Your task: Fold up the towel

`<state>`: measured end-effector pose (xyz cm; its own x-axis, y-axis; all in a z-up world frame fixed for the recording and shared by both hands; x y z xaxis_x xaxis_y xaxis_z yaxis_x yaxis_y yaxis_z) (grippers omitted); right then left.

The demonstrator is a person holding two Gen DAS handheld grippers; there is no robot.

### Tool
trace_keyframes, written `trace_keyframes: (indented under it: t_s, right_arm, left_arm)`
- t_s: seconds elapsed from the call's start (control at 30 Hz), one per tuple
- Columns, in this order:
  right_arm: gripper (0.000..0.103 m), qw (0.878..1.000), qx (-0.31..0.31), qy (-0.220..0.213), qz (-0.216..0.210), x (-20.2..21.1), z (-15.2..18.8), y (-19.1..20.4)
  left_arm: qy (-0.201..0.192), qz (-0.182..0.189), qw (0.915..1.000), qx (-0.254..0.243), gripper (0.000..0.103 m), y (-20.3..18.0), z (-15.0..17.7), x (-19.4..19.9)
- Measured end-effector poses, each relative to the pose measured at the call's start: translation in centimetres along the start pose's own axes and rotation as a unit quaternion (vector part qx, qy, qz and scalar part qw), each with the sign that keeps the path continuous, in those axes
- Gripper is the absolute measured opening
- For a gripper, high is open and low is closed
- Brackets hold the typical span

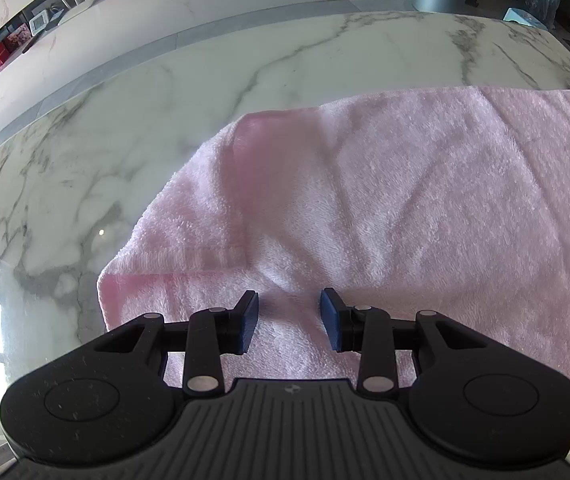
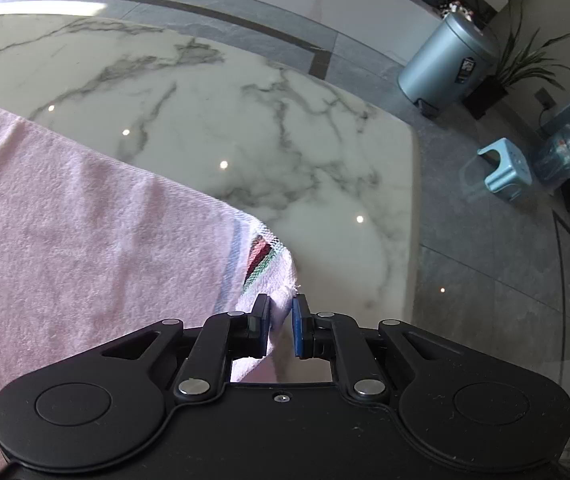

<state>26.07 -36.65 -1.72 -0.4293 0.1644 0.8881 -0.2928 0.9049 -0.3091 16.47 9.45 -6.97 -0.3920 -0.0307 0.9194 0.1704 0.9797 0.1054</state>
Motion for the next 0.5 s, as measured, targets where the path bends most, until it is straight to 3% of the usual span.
trace_keyframes:
  t_s: [0.13,0.23,0.3,0.5]
  right_arm:
    - [0.019,0.999,-0.033,-0.010,-0.003,0.8,0.2,-1.8]
    - [0.028,1.000,-0.021,-0.013,-0.005,1.5,0.9,-1.2]
    - [0.043,1.000,-0.011,-0.017,0.002,1.9,1.3,-0.7]
    - [0.044,0.999,0.002,-0.047,0.004,4.0,3.3,1.0]
  left_arm:
    - [-0.001,-0.001,1.0000,0.004,0.033,0.1,-0.1,0.0]
    - [-0.007,0.000,0.9999,0.012,0.033,0.3,-0.1,0.4]
    - [-0.015,-0.001,0.9998,0.013,0.033,0.3,-0.1,0.9]
    - [-0.025,-0.002,0.9997,0.003,0.033,-0.5,0.3,2.9]
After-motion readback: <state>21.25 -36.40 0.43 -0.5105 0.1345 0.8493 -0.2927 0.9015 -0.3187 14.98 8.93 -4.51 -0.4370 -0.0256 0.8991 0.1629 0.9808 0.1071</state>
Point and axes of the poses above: each gripper's, at about its wrist camera, not at the fingertips, and x roughly against the way its jaws point, y to its left, z to its underside, the point moved 7 cm from there along -x, roughly the way its jaws point, and after that the axes turned 1 degree about -z, right-handed, at the moved point
